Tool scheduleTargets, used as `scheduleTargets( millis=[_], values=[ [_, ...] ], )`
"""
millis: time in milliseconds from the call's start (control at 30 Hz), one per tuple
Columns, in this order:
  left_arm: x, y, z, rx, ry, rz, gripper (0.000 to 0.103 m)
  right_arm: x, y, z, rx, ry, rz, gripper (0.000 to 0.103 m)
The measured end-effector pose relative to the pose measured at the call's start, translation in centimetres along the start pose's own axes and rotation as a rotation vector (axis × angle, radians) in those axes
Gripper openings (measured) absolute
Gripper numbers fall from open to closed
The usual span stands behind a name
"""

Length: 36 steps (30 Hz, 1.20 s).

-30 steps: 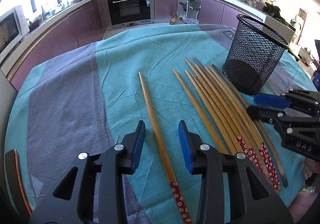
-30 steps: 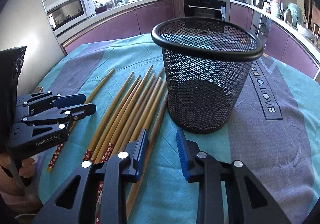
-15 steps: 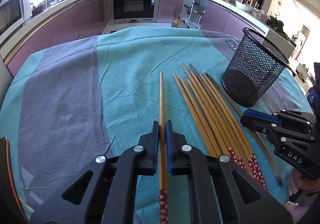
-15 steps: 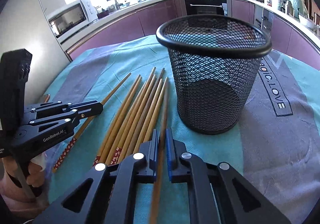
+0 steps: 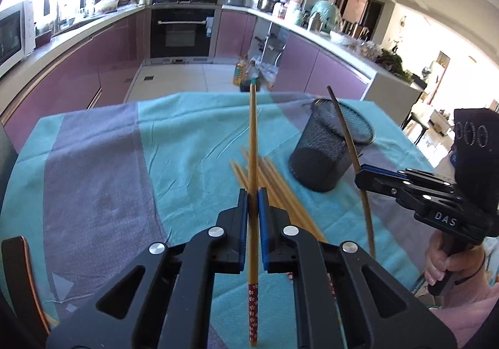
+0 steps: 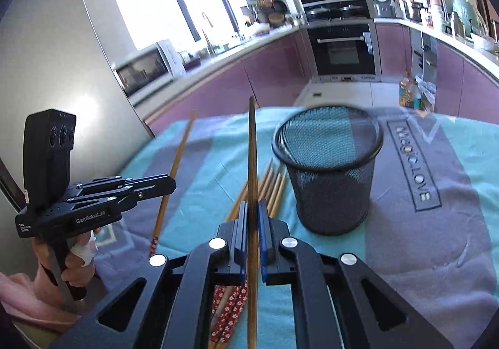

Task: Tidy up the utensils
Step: 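Lift the held chopsticks upright with both tools and carry them over the mesh cup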

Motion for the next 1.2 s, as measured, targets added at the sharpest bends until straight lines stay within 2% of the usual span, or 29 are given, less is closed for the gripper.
scheduleTargets(
  millis=[233,400,533,767,967,1200],
  values=[
    [-5.4,-2.9,-1.1,0.015,0.026,-0.125,0.007,-3.2,-2.4,0.7,0.005,-0.054,-0.102,0.006],
    [-8.5,-6.2,-1.6,0.016,0.048,-0.221,0.007,-5.2,-4.9,1.0,-0.011,-0.087,-0.167,0.006],
    [-10.3,-9.5,-2.5,0.028,0.067,-0.289,0.007,-6.7,-7.1,1.6,-0.037,-0.103,-0.221,0.006],
    [-11.9,-14.7,-5.1,0.052,0.11,-0.356,0.007,-8.4,-11.5,1.7,-0.06,-0.089,-0.305,0.005],
    [-9.4,-16.8,-7.6,0.082,0.134,-0.311,0.007,-7.9,-13.1,0.5,-0.069,-0.029,-0.337,0.005],
    [-3.7,-15.1,-10.7,0.14,0.138,-0.173,0.007,-3.3,-12.2,-2.0,-0.049,0.032,-0.22,0.005]
  ],
)
Point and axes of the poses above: each gripper's, at about its wrist camera, not at the fingertips, and x roughly the way its jaws point, z to its left, y to its underside, the point moved 5 cm from there along x, roughly the way its jaws point, and after that the axes turned 14 degrees about x, right-handed, at the moved point
